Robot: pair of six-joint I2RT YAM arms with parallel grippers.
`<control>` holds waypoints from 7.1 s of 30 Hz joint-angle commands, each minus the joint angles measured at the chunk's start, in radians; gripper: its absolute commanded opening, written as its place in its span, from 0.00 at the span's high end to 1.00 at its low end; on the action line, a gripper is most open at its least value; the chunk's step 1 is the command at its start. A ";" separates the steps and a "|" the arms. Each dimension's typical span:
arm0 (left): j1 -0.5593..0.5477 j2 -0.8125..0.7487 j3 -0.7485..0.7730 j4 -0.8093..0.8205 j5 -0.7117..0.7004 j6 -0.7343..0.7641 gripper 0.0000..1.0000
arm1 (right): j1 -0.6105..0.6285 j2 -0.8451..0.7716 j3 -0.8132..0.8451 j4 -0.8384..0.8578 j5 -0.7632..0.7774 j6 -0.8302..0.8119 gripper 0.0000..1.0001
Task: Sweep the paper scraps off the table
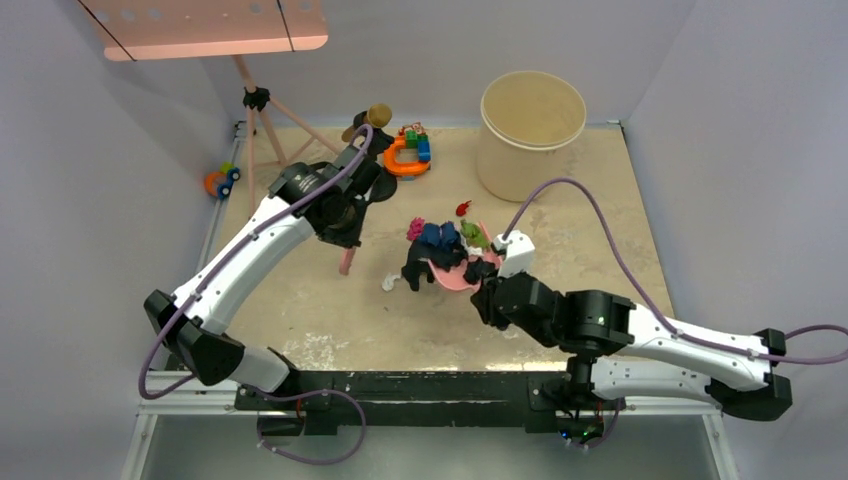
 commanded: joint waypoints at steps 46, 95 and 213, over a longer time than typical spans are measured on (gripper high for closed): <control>0.008 -0.376 -0.410 0.145 0.141 -0.077 1.00 | -1.288 0.626 0.531 0.648 -1.282 0.294 1.00; 0.007 -0.335 -0.386 0.173 0.157 -0.076 1.00 | -1.368 0.782 0.900 0.104 -1.144 0.498 1.00; -0.219 0.152 0.132 0.183 0.229 -0.106 1.00 | -1.227 -0.294 0.015 0.008 -0.923 -0.383 1.00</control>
